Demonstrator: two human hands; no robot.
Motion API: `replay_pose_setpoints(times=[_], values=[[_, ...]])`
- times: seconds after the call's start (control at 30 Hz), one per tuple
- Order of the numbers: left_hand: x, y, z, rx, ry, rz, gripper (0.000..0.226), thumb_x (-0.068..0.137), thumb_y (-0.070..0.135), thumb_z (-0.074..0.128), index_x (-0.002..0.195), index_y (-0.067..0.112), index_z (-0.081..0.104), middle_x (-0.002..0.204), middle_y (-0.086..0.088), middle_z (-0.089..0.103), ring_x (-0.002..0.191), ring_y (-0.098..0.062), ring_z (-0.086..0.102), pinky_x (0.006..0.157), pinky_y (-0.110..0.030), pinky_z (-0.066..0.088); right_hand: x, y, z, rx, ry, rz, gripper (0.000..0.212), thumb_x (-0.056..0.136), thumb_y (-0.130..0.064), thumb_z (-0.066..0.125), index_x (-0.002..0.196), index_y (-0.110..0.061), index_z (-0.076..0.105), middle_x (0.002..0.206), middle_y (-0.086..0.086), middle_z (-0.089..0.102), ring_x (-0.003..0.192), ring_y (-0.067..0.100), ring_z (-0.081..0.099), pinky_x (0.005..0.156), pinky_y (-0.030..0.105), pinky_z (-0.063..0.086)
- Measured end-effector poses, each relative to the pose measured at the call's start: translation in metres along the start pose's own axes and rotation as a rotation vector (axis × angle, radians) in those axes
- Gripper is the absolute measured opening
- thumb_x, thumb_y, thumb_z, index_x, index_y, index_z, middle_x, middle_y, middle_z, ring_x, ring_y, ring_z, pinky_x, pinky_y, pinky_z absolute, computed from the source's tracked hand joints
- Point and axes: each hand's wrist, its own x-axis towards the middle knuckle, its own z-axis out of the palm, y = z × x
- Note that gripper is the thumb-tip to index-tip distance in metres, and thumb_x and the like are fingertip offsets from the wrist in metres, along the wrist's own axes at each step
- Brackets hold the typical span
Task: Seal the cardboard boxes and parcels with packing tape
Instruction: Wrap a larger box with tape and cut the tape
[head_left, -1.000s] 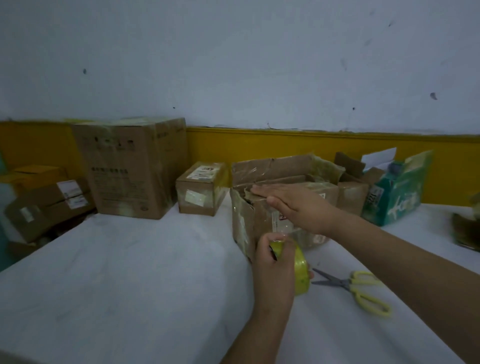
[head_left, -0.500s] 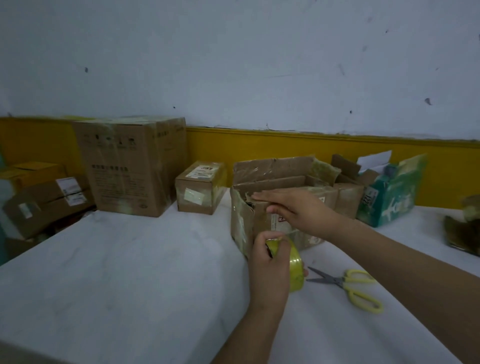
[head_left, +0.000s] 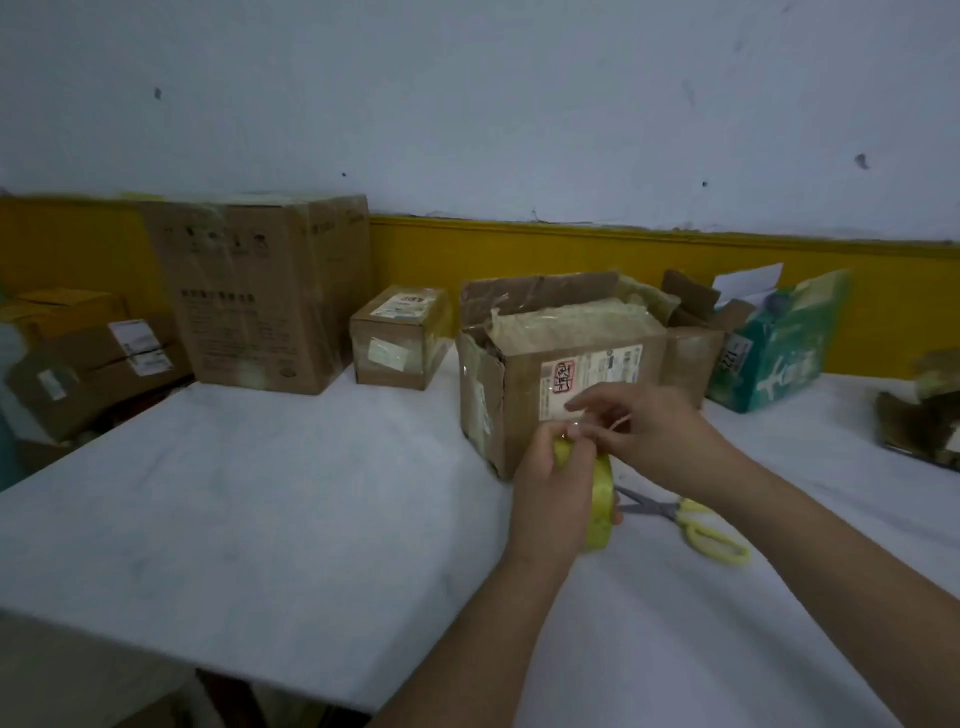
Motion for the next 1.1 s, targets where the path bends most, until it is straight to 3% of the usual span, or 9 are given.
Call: replay_pose_setpoints(times=[0.27,0.4,0.53,0.63,0.73,0.8,0.87,1.0,1.1], values=[[-0.014,0.023,-0.033,0.385,-0.137,0.052,0.013,0.097,0.019,0.053,0.106,0.027,0.05,0.075,-0.003,0.064,0.051,-0.019,0.065,0.049,-0.038,0.057,-0.019,-0.033,0.012,0.017,0.207,0.096,0.008,0.081,-0.03,0.078,0.076,-0.025,0.073,0.067,-0.014,0.064,0.067,-0.003,0.059,0.058,0.012,0.044],[-0.019,0.053,-0.065,0.702,-0.094,0.206,0.061,0.096,0.047,0.055,0.148,0.037,0.025,0.084,0.011,0.067,0.071,-0.002,0.068,0.06,-0.035,0.053,-0.023,-0.044,0.022,0.125,0.298,0.083,0.008,0.082,-0.028,0.077,0.075,-0.024,0.074,0.07,-0.013,0.066,0.075,-0.001,0.059,0.058,0.01,0.043],[0.015,0.081,-0.089,1.076,0.336,0.712,0.042,0.089,0.052,0.06,0.12,0.025,0.053,0.099,0.013,0.057,0.096,-0.007,0.054,0.077,-0.031,0.047,-0.023,-0.044,0.028,0.119,0.325,-0.017,0.007,0.082,-0.022,0.078,0.076,-0.021,0.074,0.073,-0.012,0.063,0.08,-0.001,0.057,0.065,0.005,0.038],[0.064,0.092,-0.091,1.402,0.134,0.644,0.059,0.086,0.07,0.047,0.116,0.021,0.061,0.12,0.002,0.054,0.122,-0.018,0.042,0.105,-0.038,0.036,-0.021,-0.037,0.039,0.061,0.334,-0.138,0.007,0.081,-0.021,0.079,0.077,-0.021,0.073,0.073,-0.011,0.059,0.07,0.003,0.053,0.065,0.008,0.036],[0.095,0.092,-0.095,1.533,-0.099,0.608,0.049,0.09,0.069,0.044,0.099,0.027,0.067,0.107,0.005,0.062,0.114,-0.017,0.051,0.119,-0.048,0.017,-0.022,-0.033,0.045,0.054,0.374,-0.256,0.007,0.081,-0.027,0.075,0.078,-0.02,0.074,0.073,-0.013,0.056,0.07,0.002,0.048,0.065,0.017,0.039],[0.104,0.095,-0.101,1.368,-0.25,0.568,0.031,0.091,0.06,0.054,0.087,0.032,0.067,0.092,0.011,0.063,0.096,-0.01,0.058,0.114,-0.044,0.029,-0.024,-0.032,0.045,0.077,0.398,-0.29,0.009,0.082,-0.028,0.072,0.079,-0.02,0.074,0.074,-0.011,0.058,0.071,0.003,0.05,0.064,0.02,0.041],[0.109,0.102,-0.102,1.261,-0.401,0.478,0.027,0.089,0.06,0.059,0.077,0.037,0.068,0.08,0.015,0.064,0.08,-0.005,0.061,0.082,-0.034,0.047,-0.025,-0.031,0.046,0.099,0.419,-0.309,0.011,0.082,-0.029,0.07,0.079,-0.02,0.074,0.074,-0.011,0.059,0.072,0.002,0.049,0.065,0.017,0.04],[0.112,0.114,-0.091,1.345,-0.51,0.329,0.047,0.094,0.057,0.054,0.075,0.015,0.065,0.066,-0.008,0.051,0.061,-0.014,0.049,0.062,-0.031,0.04,-0.029,-0.034,0.05,0.143,0.432,-0.333,0.018,0.086,-0.034,0.064,0.081,-0.022,0.075,0.076,-0.01,0.06,0.074,0.002,0.05,0.066,0.019,0.042],[0.102,0.12,-0.075,1.281,-0.597,0.294,0.045,0.099,0.043,0.054,0.058,0.027,0.06,0.056,0.005,0.038,0.051,-0.009,0.035,0.052,-0.024,0.032,-0.033,-0.036,0.051,0.193,0.438,-0.334,0.015,0.086,-0.032,0.065,0.08,-0.022,0.074,0.078,-0.014,0.06,0.077,0.002,0.051,0.071,0.015,0.04]])
